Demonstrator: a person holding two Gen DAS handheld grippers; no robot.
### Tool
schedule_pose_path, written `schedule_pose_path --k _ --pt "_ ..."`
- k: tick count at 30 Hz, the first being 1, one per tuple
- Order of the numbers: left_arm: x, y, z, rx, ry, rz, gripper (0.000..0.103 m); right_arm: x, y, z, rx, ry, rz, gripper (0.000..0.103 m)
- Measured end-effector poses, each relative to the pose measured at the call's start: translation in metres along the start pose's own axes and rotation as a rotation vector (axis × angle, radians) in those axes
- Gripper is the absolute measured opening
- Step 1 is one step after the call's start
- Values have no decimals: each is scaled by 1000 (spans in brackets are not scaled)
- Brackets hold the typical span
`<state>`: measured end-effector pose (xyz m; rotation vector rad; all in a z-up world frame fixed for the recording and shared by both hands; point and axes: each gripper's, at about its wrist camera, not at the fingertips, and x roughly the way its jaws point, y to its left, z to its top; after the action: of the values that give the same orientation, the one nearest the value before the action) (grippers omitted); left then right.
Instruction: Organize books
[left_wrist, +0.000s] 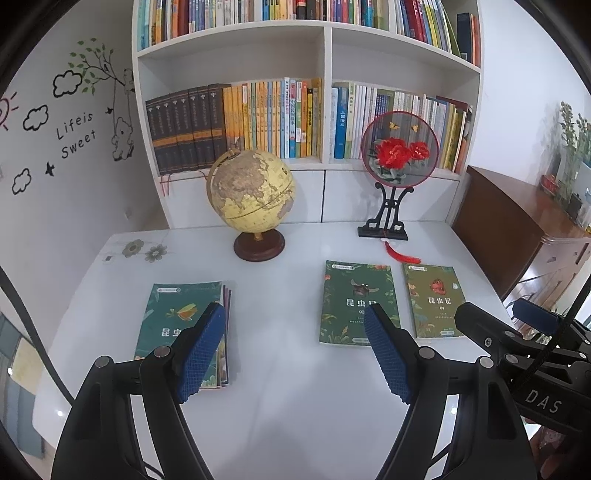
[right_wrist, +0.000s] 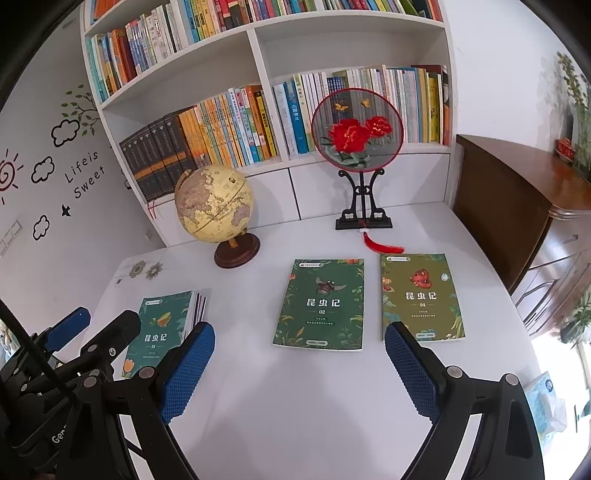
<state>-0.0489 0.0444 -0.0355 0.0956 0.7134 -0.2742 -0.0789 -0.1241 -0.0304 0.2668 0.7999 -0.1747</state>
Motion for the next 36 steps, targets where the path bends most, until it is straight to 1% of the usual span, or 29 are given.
schedule_pose_path --k 8,12,21,25,36 --pt "2 -2 0 0 6 6 76 2 -1 0 -2 7 -5 93" --pt "2 -4 0 14 3 24 76 3 0 1 -14 3 -16 93" --pt "4 -3 1 7 11 18 76 5 -2 3 -8 9 -14 93" --pt "8 -6 2 16 28 37 77 6 -2 4 -11 8 -16 93" --pt "10 -7 3 7 30 22 77 9 -5 6 -4 18 -14 93"
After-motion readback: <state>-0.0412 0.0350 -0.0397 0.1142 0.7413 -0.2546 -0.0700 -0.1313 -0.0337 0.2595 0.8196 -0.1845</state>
